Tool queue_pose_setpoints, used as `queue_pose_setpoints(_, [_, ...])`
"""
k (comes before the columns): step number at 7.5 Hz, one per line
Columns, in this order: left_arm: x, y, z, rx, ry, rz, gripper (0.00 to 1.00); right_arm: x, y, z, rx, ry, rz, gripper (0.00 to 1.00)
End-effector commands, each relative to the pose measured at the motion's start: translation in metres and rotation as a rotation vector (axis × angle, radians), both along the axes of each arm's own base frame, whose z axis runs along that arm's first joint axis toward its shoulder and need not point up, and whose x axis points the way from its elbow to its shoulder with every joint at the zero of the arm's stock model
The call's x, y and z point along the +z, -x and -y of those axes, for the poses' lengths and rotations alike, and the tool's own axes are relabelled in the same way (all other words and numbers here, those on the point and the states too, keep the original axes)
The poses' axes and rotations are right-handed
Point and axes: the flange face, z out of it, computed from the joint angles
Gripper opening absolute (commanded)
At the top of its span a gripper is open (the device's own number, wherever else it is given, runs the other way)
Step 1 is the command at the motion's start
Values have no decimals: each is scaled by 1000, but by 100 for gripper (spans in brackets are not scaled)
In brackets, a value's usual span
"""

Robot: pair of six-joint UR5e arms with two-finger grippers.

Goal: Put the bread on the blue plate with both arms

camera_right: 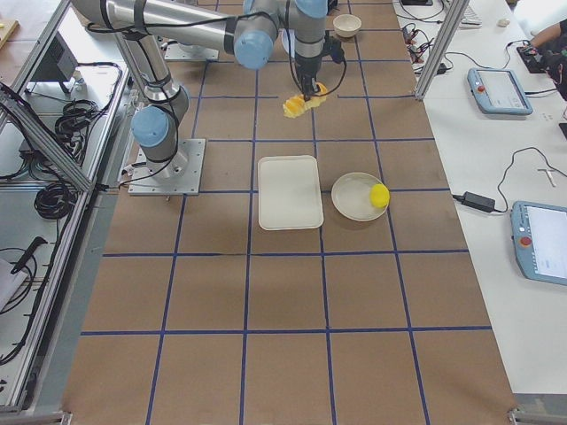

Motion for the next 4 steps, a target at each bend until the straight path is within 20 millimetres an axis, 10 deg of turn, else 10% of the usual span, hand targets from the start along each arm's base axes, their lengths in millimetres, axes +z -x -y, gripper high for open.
queue_pose_setpoints(1, [-23,38,5,50,-4,-28,9,3,-67,-8,-14,-25,17,11])
queue_pose_setpoints(3, [-34,57,-3,37,-15,-25,14,-35,-120,4,-30,-59,11,11])
queue_pose_setpoints(4, [-36,62,1,41,19,-27,60,-67,-148,23,-7,-65,12,16])
